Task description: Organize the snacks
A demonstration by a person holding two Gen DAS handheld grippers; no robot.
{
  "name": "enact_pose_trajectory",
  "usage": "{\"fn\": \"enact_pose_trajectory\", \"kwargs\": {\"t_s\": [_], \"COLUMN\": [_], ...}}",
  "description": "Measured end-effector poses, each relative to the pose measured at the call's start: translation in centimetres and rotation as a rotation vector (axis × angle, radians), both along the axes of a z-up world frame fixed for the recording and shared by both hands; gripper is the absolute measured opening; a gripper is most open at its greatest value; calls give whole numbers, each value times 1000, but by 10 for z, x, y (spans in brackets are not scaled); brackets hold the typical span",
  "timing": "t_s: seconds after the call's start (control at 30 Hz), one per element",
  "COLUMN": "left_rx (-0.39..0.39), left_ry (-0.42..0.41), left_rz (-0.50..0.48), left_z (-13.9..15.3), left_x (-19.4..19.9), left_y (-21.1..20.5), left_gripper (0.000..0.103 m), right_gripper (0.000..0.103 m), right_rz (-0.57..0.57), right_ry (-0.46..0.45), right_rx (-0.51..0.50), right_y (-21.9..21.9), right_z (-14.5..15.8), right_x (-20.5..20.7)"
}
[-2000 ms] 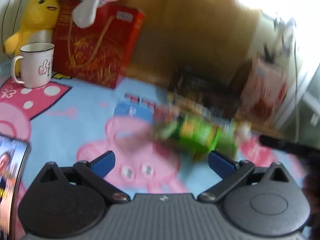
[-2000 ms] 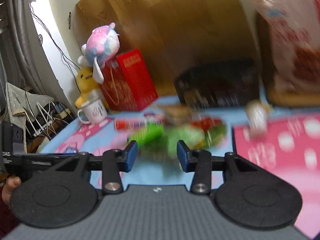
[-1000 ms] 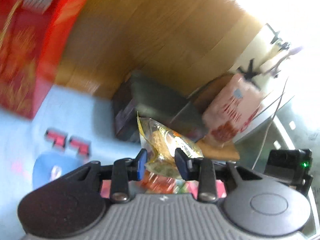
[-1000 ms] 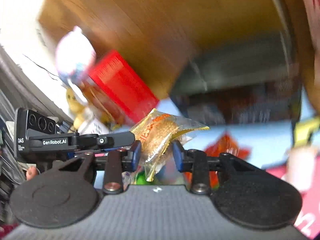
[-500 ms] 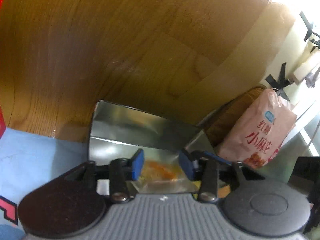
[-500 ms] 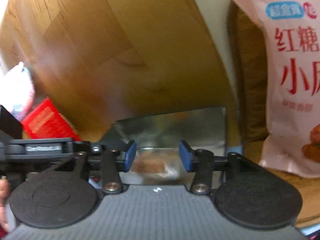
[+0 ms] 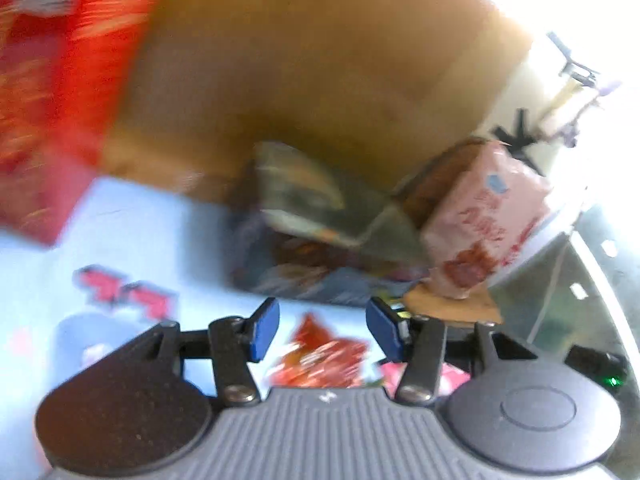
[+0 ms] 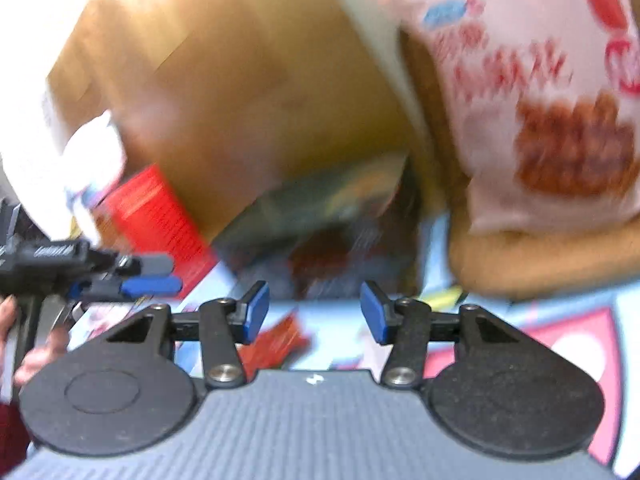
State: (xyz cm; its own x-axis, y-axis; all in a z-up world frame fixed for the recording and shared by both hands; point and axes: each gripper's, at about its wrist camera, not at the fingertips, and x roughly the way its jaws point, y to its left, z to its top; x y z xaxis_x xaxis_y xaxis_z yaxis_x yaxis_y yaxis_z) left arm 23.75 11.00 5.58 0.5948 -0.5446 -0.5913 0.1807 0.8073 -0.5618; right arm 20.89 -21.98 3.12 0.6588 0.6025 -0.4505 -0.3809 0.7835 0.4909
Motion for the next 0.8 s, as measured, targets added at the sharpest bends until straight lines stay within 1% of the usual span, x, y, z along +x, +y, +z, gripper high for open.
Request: {"fn": "enact_pose_trajectory", "kwargs": {"t_s": [0.07, 0.13, 0.17, 0.27, 0.33, 0.4, 0.47, 0.5, 0.53, 0.63, 0.7, 0.8], "left_rx": [16, 14, 12, -17, -27, -29, -49, -62, -59, -14, -7, -2], "left_ry": [5, 16, 24, 46, 43, 40, 56, 56, 50, 29, 24, 24], "left_rz": [62, 116, 139, 166, 174, 184, 176, 157, 133, 74, 37, 17], "left_z": [-1, -6, -9, -18, -22, -26, -32, -32, -33, -30, -32, -33], "left_x": [-18, -37, -44, -63, -73, -77, -79, -81, -85, -94, -98, -100], "left_y": [27, 53, 61, 77, 82, 80, 79, 75, 69, 48, 38, 32], "left_gripper": [50, 55, 55, 55, 55, 55, 55, 55, 55, 55, 55, 55], "right_gripper": [54, 54, 55, 55, 55, 55, 56, 55, 55, 55, 55, 57], "right_rz": [46, 102, 124, 161, 168, 187, 223, 241, 266, 347, 409, 474], "right_ry": [25, 26, 25, -2, -18, -10, 23, 29, 26, -5, -38, -54], "right_rx": [14, 50, 51, -3, -38, -57, -102, -126, -149, -174, -179, -190], "right_y": [7, 11, 15, 35, 46, 57, 71, 75, 80, 82, 83, 83], "right_z": [-5, -9, -9, -6, -3, -2, -10, -16, -17, -17, -16, -16], "right_x": [-13, -32, -39, -55, -55, -52, -49, -53, -58, -86, -104, -126]}}
